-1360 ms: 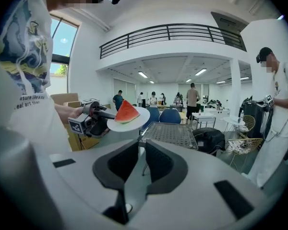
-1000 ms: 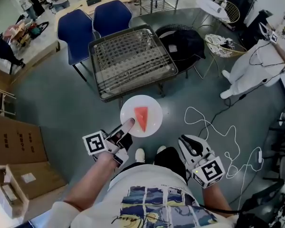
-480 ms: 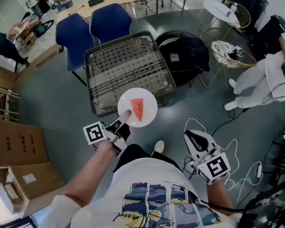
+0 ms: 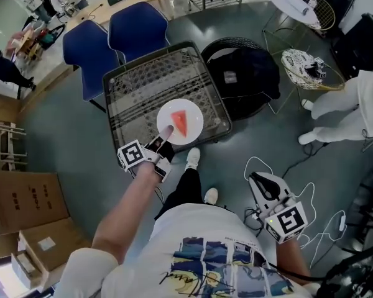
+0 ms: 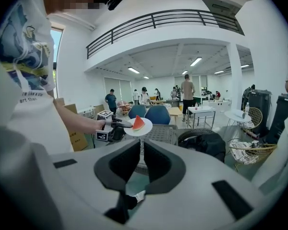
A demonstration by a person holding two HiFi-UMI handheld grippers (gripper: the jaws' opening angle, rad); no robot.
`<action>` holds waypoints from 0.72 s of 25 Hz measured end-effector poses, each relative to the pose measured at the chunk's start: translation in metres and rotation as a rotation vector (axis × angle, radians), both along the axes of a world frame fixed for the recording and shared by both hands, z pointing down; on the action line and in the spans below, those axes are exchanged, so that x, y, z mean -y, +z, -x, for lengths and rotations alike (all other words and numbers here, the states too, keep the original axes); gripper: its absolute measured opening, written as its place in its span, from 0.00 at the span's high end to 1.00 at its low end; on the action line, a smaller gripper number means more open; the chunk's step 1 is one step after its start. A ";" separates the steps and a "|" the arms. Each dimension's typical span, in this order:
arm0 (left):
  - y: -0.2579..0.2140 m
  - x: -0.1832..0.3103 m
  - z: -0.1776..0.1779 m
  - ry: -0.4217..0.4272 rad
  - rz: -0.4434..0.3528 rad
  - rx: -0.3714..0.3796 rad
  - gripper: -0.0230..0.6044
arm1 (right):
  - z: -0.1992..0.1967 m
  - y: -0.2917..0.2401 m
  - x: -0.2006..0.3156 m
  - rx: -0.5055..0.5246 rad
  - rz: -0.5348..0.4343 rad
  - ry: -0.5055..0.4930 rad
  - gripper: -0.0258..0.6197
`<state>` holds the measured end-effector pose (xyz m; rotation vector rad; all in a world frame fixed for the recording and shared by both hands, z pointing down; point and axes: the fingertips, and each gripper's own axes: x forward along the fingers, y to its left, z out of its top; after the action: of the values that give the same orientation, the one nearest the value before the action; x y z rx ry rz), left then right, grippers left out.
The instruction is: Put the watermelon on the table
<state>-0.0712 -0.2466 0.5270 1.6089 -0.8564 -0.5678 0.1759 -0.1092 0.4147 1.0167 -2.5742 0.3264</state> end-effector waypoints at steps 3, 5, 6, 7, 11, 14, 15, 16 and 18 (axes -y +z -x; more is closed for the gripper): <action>0.034 0.053 0.013 0.000 0.011 0.028 0.92 | 0.002 -0.001 0.034 -0.014 0.020 0.040 0.91; 0.058 0.086 0.025 -0.005 0.026 0.054 0.92 | 0.007 0.000 0.055 -0.031 0.041 0.058 0.91; 0.069 0.101 0.032 -0.008 0.033 0.062 0.92 | 0.011 0.000 0.066 -0.041 0.052 0.065 0.91; 0.080 0.117 0.039 -0.010 0.041 0.065 0.92 | 0.017 0.001 0.078 -0.050 0.063 0.073 0.91; 0.122 0.177 0.058 0.006 0.097 0.072 0.92 | 0.043 0.004 0.118 -0.068 0.124 0.099 0.91; 0.148 0.214 0.063 0.021 0.134 0.068 0.92 | 0.061 0.010 0.141 -0.089 0.171 0.102 0.91; 0.156 0.226 0.064 0.028 0.143 0.073 0.92 | 0.066 0.013 0.147 -0.094 0.186 0.104 0.91; 0.164 0.237 0.064 0.036 0.152 0.080 0.92 | 0.070 0.016 0.152 -0.098 0.201 0.108 0.91; 0.182 0.256 0.063 0.048 0.174 0.093 0.92 | 0.073 0.021 0.161 -0.111 0.231 0.121 0.91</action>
<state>-0.1337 -0.5031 0.7091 1.5021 -0.9084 -0.3764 0.1032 -0.2701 0.4360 1.0741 -2.3179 0.5674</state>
